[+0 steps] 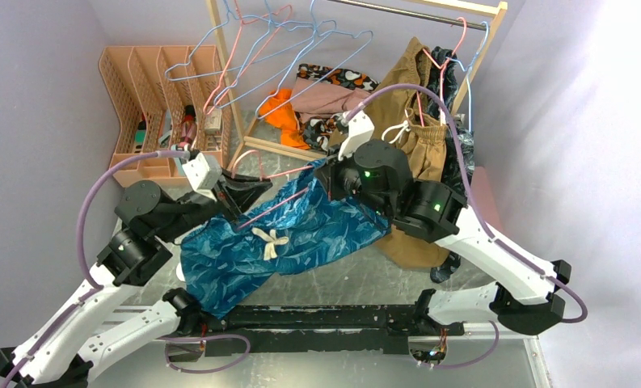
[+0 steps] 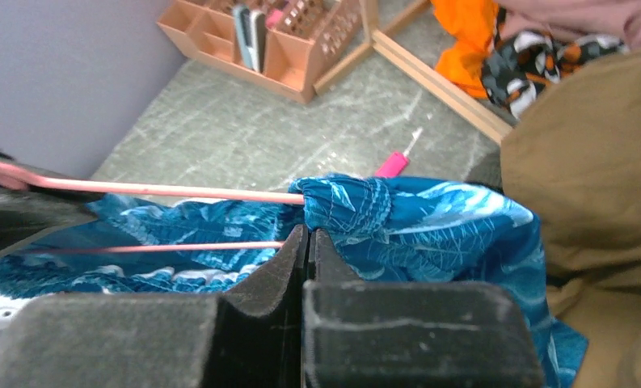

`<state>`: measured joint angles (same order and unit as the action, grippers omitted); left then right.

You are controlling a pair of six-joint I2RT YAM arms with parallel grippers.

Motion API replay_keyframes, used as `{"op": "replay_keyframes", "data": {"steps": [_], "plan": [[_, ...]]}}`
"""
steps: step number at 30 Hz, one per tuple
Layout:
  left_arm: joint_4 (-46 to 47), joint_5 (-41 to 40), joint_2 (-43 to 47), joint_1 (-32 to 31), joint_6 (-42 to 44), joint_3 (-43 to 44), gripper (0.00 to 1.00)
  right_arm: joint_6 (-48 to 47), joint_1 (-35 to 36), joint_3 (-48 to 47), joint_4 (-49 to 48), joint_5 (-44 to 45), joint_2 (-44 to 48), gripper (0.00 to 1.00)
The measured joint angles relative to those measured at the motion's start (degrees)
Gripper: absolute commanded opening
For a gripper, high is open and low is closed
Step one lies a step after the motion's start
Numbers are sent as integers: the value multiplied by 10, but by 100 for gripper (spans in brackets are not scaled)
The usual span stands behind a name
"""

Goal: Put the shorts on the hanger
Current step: Hang the shorts on the hanger.

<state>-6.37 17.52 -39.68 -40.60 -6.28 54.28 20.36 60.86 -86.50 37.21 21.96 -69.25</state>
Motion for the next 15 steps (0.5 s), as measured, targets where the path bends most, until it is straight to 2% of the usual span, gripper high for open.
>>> {"op": "replay_keyframes", "data": {"steps": [4,8,11,15], "plan": [[-13,1,-20,0,12,57,7,-26,0,-77,12,-38,-11,0],[-23,8,-62,0,33,172,7,-42,0,-226,-9,-101,-38,0],[-4,11,-61,0,38,188,7,-40,0,-216,-45,-129,-12,0],[14,12,-32,0,34,130,7,-34,0,-134,-59,-149,18,0]]}}
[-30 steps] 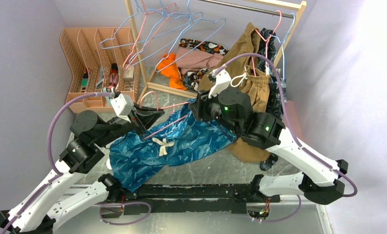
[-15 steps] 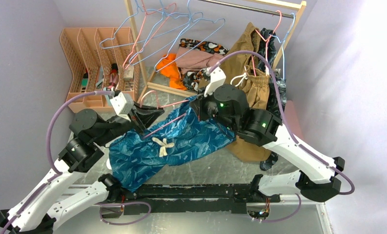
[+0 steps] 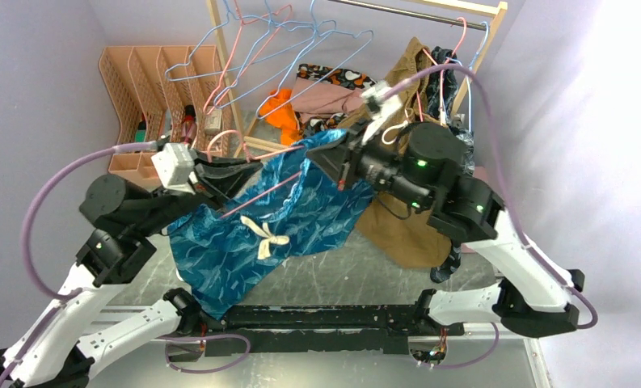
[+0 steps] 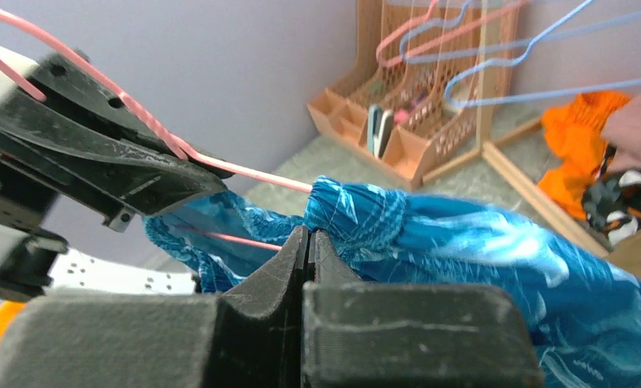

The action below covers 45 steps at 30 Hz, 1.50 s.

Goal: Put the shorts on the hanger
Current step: Hang the shorts on the hanger.

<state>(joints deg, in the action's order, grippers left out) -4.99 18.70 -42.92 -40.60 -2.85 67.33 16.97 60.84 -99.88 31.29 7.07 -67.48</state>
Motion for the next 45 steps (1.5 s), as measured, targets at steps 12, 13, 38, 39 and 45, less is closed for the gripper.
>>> {"op": "replay_keyframes", "data": {"steps": [12,13,38,39,45], "plan": [[-32,31,-58,0,10,47,7,0,0,-29,-8,-63,-23,0],[-30,35,-51,0,9,37,7,2,0,-14,-13,-63,-12,0],[-138,194,0,0,16,21,7,-75,0,-144,137,-128,16,62],[-145,205,1,0,16,23,7,-81,0,-143,138,-145,14,62],[-168,260,-8,0,15,28,7,-103,0,-70,120,-273,-26,61]]}}
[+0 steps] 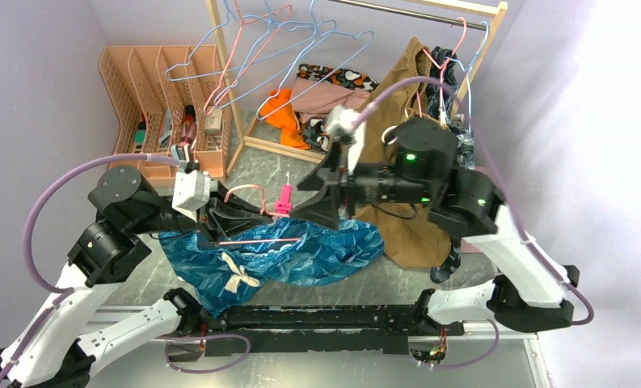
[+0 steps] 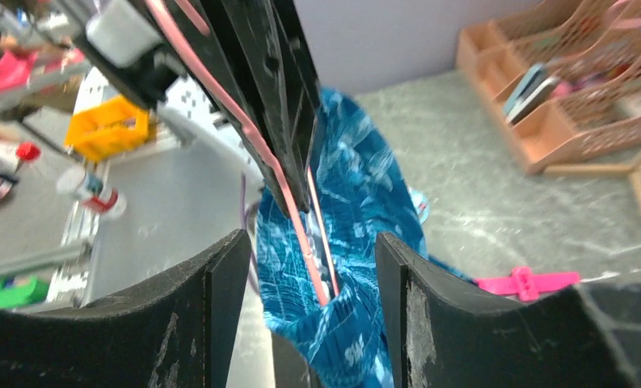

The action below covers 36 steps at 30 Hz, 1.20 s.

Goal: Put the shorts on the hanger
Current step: Hang the shorts on the hanger.

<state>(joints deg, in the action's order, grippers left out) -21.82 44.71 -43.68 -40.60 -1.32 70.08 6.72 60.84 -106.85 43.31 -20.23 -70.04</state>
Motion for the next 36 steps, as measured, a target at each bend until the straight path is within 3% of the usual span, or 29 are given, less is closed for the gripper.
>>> {"op": "replay_keyframes", "data": {"steps": [8,12,16,20,26,30,36], "plan": [[-2,25,-29,0,0,15,7,-12,0,92,-30,-66,-17,52],[-1,26,-41,0,1,15,7,-19,0,114,-52,-75,0,30],[1,31,-52,0,0,15,7,-28,-1,125,-62,-67,12,0],[0,33,-51,0,0,15,9,-32,0,142,-82,-57,19,0],[-3,25,-47,0,3,14,31,-37,2,183,-113,-45,46,0],[-5,15,-29,0,6,13,36,-38,2,209,-122,-42,60,0],[-13,4,-7,0,16,3,61,-29,2,244,-145,-44,80,0]]}}
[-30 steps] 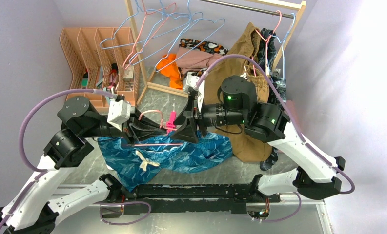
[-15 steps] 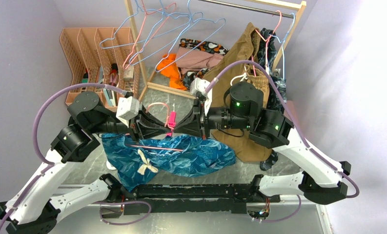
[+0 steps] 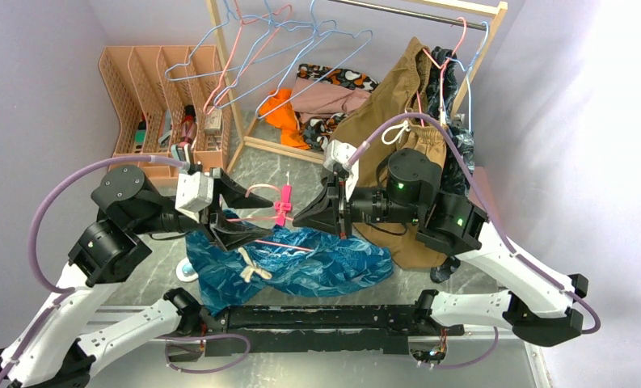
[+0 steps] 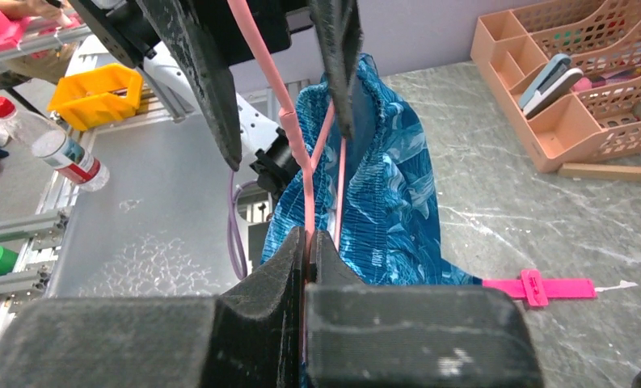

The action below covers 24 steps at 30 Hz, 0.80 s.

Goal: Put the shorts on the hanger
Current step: Hang the shorts on the hanger.

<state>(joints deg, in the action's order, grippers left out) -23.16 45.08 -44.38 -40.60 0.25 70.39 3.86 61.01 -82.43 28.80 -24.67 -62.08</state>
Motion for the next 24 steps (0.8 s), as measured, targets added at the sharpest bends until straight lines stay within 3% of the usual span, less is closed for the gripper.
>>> {"op": "replay_keyframes", "data": {"steps": [4,8,10,14,18,19,20,21,24], "plan": [[-19,-14,1,0,11,-6,68,9,0,6,-16,-4,7,0],[-44,-40,2,0,27,-17,65,19,0,10,-31,-11,15,0],[-54,-56,2,0,36,-23,53,26,0,17,-38,-17,21,0],[-60,-78,8,0,47,-38,10,35,-1,26,-46,-21,27,0],[-63,-60,19,-5,52,-45,7,37,-9,28,-56,-3,24,0],[-64,-59,20,-5,52,-45,7,37,-8,28,-58,-2,24,7],[-64,-58,21,-5,52,-45,7,37,-7,28,-58,-1,24,22],[-63,-58,21,-5,51,-45,7,36,-7,26,-57,0,24,31],[-63,-60,17,-3,49,-45,7,34,-5,12,-40,2,17,48]]}}
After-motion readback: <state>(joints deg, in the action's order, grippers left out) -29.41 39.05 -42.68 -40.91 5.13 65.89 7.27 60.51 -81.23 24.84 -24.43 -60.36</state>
